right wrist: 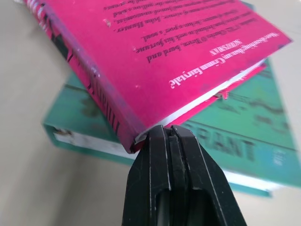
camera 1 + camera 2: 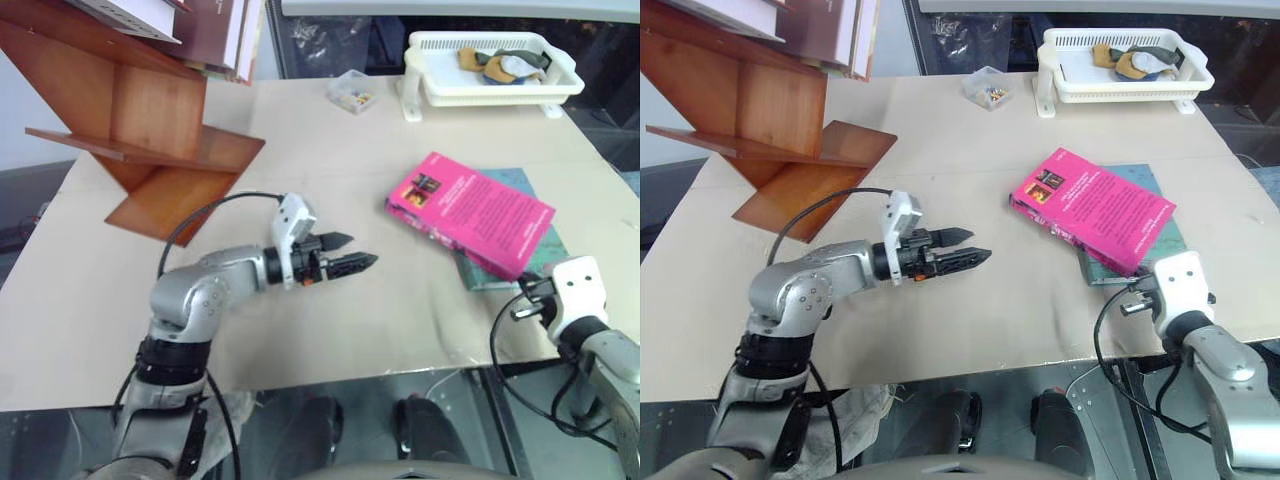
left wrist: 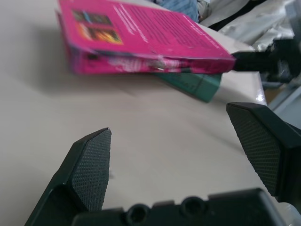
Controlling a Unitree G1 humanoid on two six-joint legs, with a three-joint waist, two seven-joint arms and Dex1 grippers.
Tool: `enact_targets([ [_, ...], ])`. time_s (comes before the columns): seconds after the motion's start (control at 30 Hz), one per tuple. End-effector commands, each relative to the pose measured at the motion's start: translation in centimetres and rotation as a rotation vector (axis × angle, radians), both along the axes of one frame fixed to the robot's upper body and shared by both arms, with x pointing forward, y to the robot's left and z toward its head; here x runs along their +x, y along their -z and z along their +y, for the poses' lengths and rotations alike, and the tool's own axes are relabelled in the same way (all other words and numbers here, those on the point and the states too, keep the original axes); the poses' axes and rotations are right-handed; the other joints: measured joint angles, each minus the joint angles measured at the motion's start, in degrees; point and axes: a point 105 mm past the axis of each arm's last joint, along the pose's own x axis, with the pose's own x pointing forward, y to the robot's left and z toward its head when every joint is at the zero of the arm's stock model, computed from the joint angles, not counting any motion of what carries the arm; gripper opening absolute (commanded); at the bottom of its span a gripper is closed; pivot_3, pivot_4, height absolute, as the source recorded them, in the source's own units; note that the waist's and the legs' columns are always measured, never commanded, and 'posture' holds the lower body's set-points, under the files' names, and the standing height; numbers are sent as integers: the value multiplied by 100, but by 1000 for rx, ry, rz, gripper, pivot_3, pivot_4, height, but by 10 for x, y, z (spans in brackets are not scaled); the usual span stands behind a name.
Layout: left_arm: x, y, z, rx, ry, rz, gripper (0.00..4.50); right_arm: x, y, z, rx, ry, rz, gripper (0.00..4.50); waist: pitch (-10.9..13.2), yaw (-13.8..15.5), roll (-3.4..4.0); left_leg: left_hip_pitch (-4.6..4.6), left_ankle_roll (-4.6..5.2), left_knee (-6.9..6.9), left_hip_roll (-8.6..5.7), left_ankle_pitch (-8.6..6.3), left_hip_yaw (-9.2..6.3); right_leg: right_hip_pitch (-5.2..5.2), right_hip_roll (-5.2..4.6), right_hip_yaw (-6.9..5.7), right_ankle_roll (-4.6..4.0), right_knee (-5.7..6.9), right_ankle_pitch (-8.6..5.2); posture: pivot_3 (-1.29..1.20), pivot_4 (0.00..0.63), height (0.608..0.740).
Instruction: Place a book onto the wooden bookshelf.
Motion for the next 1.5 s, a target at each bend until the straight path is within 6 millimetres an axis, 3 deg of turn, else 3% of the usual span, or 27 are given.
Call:
enact_targets([
  [0.03,1,-1,-10,-51,-9,124,4500,1,-8,1,-15,7,-37,19,0,2,0,0,0,0,-1,0,0,-1,0,0,0,2,0,0,150,740],
  [0.2,10,6,-33,-119,-48,287,4500,-14,-9,-1,-26,8,-18,19,-2,47,1,-1,-2,1,-3,1,-1,-1,0,0,0,4,0,0,150,740],
  [0.3,20,8,-47,-162,-86,368,4500,-37,-22,4,0,-14,-44,827,-6,63,-4,-5,-2,1,-3,1,-10,0,1,-7,0,0,0,0,150,740],
  [0.4,27,9,-61,-195,-111,425,4500,-56,-40,24,38,-87,-123,2077,-12,67,8,-6,-2,1,-6,1,-7,-1,-1,-2,1,2,-1,0,150,740],
  [0.53,29,12,-78,-201,-107,488,4500,-63,-51,42,90,-159,-207,3506,-12,42,4,-2,-2,4,-5,0,-1,1,-1,1,4,1,0,0,150,740],
  [0.7,34,11,-102,-236,-112,546,4500,-64,-53,51,83,-158,-255,3506,-13,50,4,2,-3,3,-3,1,0,1,2,0,4,3,-1,0,150,740],
  [1.07,39,0,-131,-342,-107,613,4500,-61,-57,56,73,-125,-288,3506,-18,63,-2,3,-4,6,-5,2,0,9,-2,-1,4,0,-1,0,150,740],
  [1.37,35,-27,-138,-326,22,446,4500,-53,-64,56,59,-113,-305,3506,-16,61,-5,-2,-4,7,-8,2,-1,9,-1,-2,4,-3,-1,0,150,740],
  [1.5,39,-29,-138,-348,23,478,4500,-50,-66,56,56,-111,-306,3506,-16,54,-4,-1,-3,7,-6,2,0,9,1,-1,4,-2,-1,0,150,740],
])
